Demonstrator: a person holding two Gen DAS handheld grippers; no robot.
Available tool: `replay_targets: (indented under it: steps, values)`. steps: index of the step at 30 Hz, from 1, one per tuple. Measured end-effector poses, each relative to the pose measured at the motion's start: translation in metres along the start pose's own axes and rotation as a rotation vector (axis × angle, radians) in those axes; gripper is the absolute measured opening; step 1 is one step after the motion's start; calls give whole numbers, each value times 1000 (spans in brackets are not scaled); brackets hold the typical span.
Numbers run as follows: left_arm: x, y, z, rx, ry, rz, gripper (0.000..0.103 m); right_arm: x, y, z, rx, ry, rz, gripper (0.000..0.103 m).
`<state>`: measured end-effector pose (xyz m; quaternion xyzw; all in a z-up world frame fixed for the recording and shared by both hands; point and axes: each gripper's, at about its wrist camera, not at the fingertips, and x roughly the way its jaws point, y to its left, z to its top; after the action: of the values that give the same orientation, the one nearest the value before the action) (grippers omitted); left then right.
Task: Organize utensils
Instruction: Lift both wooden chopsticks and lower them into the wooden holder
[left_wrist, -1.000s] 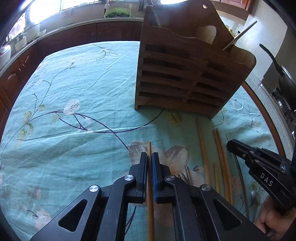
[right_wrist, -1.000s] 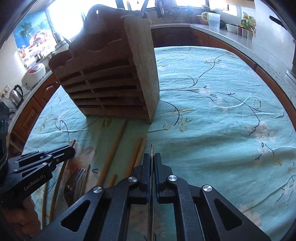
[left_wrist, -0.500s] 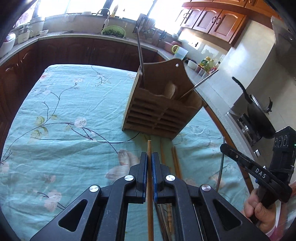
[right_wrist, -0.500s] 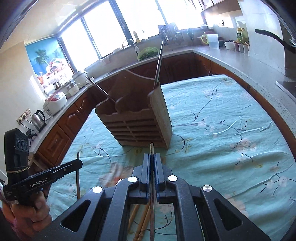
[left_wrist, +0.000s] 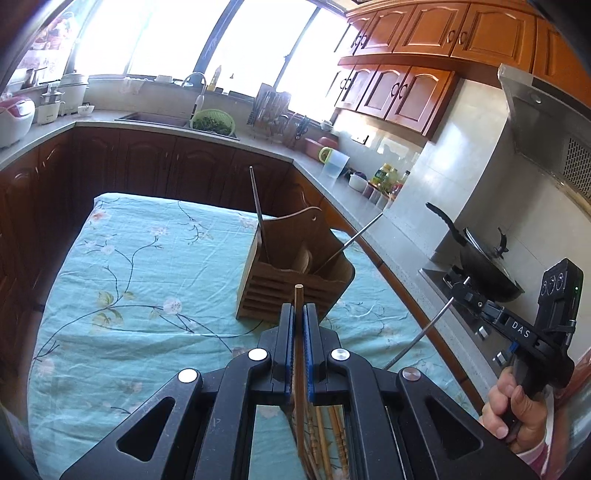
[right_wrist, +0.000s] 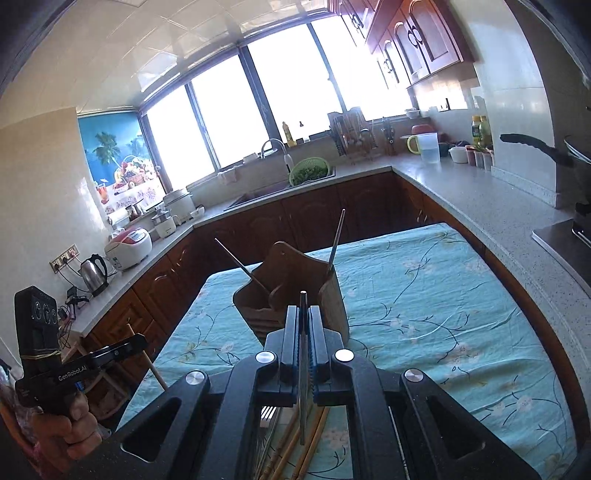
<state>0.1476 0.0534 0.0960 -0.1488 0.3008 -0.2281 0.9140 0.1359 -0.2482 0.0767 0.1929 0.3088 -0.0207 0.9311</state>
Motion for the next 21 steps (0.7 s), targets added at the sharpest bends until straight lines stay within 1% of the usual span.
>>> replay_targets:
  steps: [4, 15, 21]
  values:
    - [-7, 3, 0, -5, -28, 6, 3, -2, -1, 4, -1, -14, -3, 4]
    - [-1, 9, 8, -17, -77, 13, 3, 0, -4, 9, 0, -28, -5, 4]
    - [3, 13, 15, -26, -106, 1, 3, 3, -6, 14, 10, -37, -8, 4]
